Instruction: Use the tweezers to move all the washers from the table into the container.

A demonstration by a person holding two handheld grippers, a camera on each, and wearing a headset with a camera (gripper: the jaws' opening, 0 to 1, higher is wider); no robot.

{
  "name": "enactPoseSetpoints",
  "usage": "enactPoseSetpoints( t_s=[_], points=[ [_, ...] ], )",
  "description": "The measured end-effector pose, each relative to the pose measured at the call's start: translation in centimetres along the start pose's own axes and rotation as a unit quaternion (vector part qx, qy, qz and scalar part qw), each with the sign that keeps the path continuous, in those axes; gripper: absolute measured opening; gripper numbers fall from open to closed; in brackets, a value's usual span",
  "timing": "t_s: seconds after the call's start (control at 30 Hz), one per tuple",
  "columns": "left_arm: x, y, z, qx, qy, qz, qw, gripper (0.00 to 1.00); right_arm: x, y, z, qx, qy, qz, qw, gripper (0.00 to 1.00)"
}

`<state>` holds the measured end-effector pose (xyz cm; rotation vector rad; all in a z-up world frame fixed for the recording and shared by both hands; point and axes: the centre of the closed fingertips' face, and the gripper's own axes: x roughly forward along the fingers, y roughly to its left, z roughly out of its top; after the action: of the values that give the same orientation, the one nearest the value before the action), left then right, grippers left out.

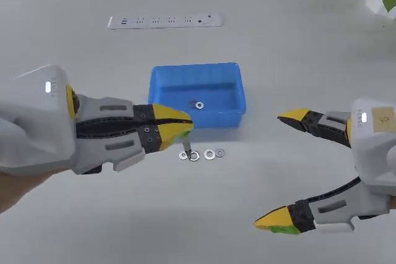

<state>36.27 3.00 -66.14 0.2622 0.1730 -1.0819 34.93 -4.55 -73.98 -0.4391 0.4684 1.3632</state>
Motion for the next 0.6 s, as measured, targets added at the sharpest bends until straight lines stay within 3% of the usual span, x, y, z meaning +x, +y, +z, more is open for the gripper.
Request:
enactPoseSetpoints(
  t_s=[0.6],
  points=[
    [1.3, 0.5, -1.4, -0.014, 0.001, -0.005, 0.9999, 0.04, 0.9, 1.9, -0.7, 0.014, 0.0, 0.035, 0.9993, 0.98]
  ],
)
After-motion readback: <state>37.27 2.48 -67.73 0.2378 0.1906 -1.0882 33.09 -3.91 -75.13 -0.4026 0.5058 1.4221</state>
